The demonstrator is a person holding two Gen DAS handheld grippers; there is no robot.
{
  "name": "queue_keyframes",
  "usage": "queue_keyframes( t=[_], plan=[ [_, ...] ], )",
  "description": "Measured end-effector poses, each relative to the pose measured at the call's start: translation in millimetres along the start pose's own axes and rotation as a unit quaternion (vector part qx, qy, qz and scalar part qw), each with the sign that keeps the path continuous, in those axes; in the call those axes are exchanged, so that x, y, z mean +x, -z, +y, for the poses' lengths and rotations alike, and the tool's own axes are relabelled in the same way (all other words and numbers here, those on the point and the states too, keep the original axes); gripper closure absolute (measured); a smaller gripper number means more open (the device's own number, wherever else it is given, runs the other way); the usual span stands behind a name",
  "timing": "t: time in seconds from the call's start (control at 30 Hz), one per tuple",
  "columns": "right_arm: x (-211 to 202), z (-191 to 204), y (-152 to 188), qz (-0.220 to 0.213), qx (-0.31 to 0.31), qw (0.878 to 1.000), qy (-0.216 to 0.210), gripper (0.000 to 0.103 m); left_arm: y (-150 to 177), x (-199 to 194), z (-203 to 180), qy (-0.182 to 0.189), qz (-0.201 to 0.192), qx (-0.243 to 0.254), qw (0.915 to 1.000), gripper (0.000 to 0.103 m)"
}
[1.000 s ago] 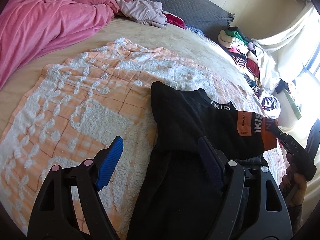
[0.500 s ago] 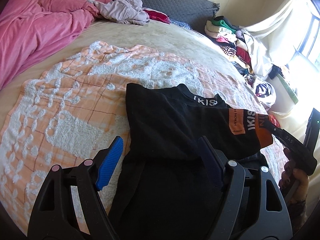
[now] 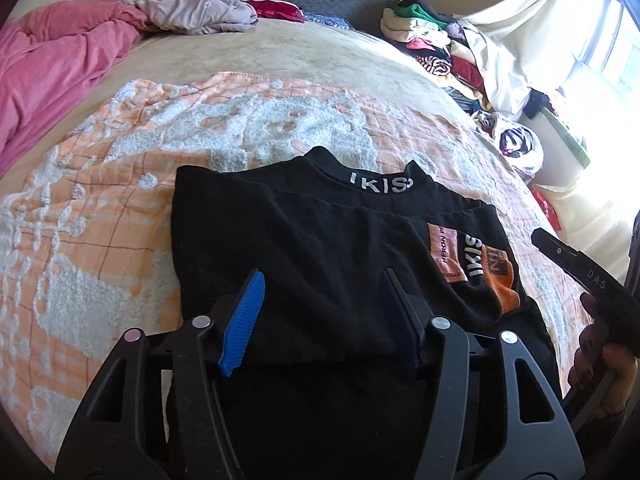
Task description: Fold small clothes
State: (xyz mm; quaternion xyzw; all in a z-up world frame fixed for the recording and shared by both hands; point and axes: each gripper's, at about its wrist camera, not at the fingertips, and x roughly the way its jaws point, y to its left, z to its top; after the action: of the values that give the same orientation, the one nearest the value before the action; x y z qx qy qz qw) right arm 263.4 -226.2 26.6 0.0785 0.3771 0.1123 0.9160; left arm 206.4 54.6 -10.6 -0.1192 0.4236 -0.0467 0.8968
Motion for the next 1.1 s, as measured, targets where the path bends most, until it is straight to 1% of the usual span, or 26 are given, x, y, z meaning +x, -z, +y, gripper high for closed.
queue_keyframes(
  t=[0.03, 0.07, 0.13, 0.2, 0.27, 0.43, 0.47, 0.53, 0.57, 0.6, 0.73, 0.87, 0.97, 1.03, 1.1],
  plan=[
    [0.7, 4.0, 0.6, 0.002, -0.007, 1.000, -0.002, 0.067, -0.3, 3.7, -1.4, -0.001, 0.005, 0.003, 1.0000, 0.058],
    [2.0, 9.2, 2.1, 0.005, -0.018, 1.000, -0.006, 0.067, -0.4, 7.6, -1.6, -0.002, 0.010, 0.005, 0.9999, 0.059],
    [5.3, 21.8, 6.1, 0.014, -0.042, 0.999, -0.016, 0.067, 1.6, 16.7, -0.3, -0.008, 0.027, 0.005, 0.9996, 0.059],
    [9.6, 37.7, 12.3, 0.025, -0.076, 0.997, -0.025, 0.066, 6.4, 26.1, 3.6, -0.014, 0.051, 0.001, 0.9986, 0.059],
    [14.4, 51.9, 19.2, 0.038, -0.106, 0.993, -0.034, 0.066, 12.5, 30.5, 7.9, -0.014, 0.061, -0.001, 0.9980, 0.059],
    [33.6, 69.8, 38.0, 0.082, -0.138, 0.986, -0.050, 0.065, 21.1, 28.1, 15.3, -0.003, 0.061, -0.007, 0.9981, 0.059],
    [38.4, 70.8, 41.7, 0.093, -0.142, 0.984, -0.049, 0.065, 21.3, 27.3, 15.8, -0.001, 0.061, -0.008, 0.9981, 0.059],
    [52.9, 68.1, 51.2, 0.124, -0.153, 0.980, -0.021, 0.065, 21.6, 27.0, 16.5, 0.000, 0.062, -0.007, 0.9981, 0.059],
    [58.3, 64.0, 53.7, 0.135, -0.151, 0.979, -0.015, 0.065, 21.5, 26.9, 16.7, 0.001, 0.062, -0.007, 0.9980, 0.059],
    [60.9, 58.2, 54.9, 0.140, -0.140, 0.980, -0.024, 0.065, 21.8, 26.5, 17.0, 0.003, 0.063, -0.007, 0.9980, 0.059],
    [58.3, 50.3, 53.7, 0.148, -0.122, 0.981, -0.035, 0.065, 23.2, 25.8, 18.1, 0.004, 0.063, -0.003, 0.9980, 0.059],
    [53.5, 48.7, 55.0, 0.142, -0.117, 0.982, -0.040, 0.065, 24.7, 23.6, 17.8, 0.002, 0.061, 0.000, 0.9981, 0.059],
    [46.7, 50.5, 53.8, 0.137, -0.117, 0.983, -0.044, 0.062, 25.2, 20.9, 16.9, 0.000, 0.059, -0.001, 0.9982, 0.059],
    [42.9, 50.7, 52.5, 0.133, -0.113, 0.983, -0.049, 0.057, 26.5, 18.5, 16.9, 0.000, 0.058, -0.001, 0.9983, 0.059],
    [39.3, 51.1, 52.1, 0.131, -0.112, 0.984, -0.051, 0.055, 27.6, 16.0, 16.1, -0.003, 0.055, 0.000, 0.9985, 0.059]
  ],
)
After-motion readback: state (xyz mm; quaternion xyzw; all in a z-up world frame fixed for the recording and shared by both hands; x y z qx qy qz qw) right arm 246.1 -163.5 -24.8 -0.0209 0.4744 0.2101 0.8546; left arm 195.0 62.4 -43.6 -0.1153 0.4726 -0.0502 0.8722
